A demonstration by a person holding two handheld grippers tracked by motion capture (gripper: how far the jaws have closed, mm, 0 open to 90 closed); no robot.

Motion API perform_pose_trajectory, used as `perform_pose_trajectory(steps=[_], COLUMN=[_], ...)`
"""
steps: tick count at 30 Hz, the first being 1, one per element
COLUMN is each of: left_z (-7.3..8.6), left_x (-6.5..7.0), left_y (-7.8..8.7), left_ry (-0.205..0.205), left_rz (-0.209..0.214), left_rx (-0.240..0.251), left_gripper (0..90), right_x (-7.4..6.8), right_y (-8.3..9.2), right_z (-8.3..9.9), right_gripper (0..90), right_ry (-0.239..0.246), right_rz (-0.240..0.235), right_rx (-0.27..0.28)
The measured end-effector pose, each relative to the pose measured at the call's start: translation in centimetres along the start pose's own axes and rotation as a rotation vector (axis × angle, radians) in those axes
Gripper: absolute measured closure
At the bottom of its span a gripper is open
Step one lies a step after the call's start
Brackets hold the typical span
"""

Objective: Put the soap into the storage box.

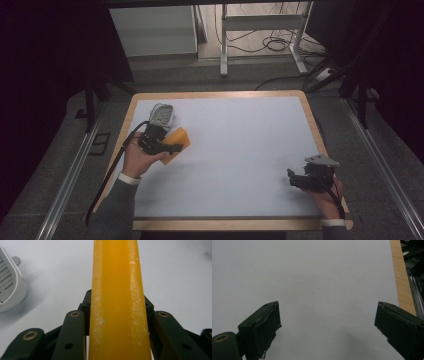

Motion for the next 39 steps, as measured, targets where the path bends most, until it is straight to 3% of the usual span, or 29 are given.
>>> perform_pose_trajectory(steps=[24, 30, 39], left_z=[-0.3, -0.5, -0.8], left_x=[-2.3, -2.9, -4.1], left_y=[0.6, 0.6, 0.9], left_ry=[0.034, 0.02, 0.038], left_rz=[-0.03, -0.054, -0.061], left_rx=[-0.017, -0.053, -0.04], left_gripper=[61.3, 61.3, 61.3], right_x=[0.3, 0.3, 0.4], right_y=[0.0, 0.0, 0.0], right_z=[0.0, 0.0, 0.0], right_gripper=[6.6, 6.6, 6.7], right_ry=[-0.006, -0.011, -0.01], right_rz=[0.007, 0.007, 0.01], right_rx=[-0.002, 0.001, -0.003])
Point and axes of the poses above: each handheld gripper's, and its own axes: y roughly backward along the jaws, z roughly out of its underside, x roughly to its right, the point moved 2 cm from there along -y, roughly forward along the jaws, and after that the axes turned 13 degrees about -y, right-handed, at the moved point
